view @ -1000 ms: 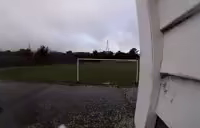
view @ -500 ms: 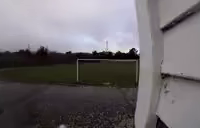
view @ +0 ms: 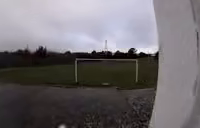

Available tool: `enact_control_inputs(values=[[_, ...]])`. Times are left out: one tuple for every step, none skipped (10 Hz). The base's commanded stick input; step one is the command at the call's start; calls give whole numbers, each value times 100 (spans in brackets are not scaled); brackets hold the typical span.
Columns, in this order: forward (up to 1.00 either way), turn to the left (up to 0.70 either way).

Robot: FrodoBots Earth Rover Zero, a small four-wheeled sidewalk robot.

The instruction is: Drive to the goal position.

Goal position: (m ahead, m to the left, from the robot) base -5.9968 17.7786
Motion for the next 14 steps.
enact_control_inputs(values=[[0,0],[0,0],[0,0],[0,0],[0,0],[0,0],[0,0],[0,0],[70,0],[70,0],[70,0],[70,0],[70,0],[70,0]])
